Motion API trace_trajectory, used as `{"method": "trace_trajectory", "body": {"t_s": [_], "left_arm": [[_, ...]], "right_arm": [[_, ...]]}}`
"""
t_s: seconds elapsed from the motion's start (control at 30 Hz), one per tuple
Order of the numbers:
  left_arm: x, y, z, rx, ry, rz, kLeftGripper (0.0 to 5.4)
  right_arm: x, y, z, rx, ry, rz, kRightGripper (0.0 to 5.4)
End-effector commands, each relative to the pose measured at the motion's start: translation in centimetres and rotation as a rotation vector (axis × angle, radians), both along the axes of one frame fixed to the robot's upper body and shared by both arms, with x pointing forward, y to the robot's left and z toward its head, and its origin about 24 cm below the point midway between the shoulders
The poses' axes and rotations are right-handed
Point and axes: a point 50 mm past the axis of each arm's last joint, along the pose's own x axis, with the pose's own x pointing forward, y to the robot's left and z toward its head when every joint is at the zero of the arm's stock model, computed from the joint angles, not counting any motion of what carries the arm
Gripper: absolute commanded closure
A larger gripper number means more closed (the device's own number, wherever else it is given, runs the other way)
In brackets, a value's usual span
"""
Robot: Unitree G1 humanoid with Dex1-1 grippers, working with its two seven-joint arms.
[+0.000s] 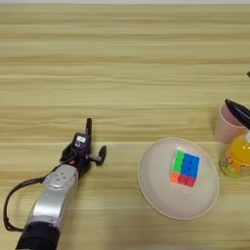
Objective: Move the objects on the table
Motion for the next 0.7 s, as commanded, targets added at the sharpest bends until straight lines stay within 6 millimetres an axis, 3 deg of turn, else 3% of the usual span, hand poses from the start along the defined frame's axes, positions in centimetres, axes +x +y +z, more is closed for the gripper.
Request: {"method": "trace_trajectory", "body": {"t_s": [0.03, 0.7], "left_arm": [[-0.60, 0.23, -0.81, 0.018, 0.051, 0.010, 1.44], [-0.79, -0.02, -0.76, -0.002, 0.050, -0.017, 3.82]], "right_arm": [[-0.21, -0.02, -0.06, -0.006, -0.008, 0.001, 0.00], [-0.20, 0.13, -0.17, 0.002, -0.016, -0.002, 0.00]]}}
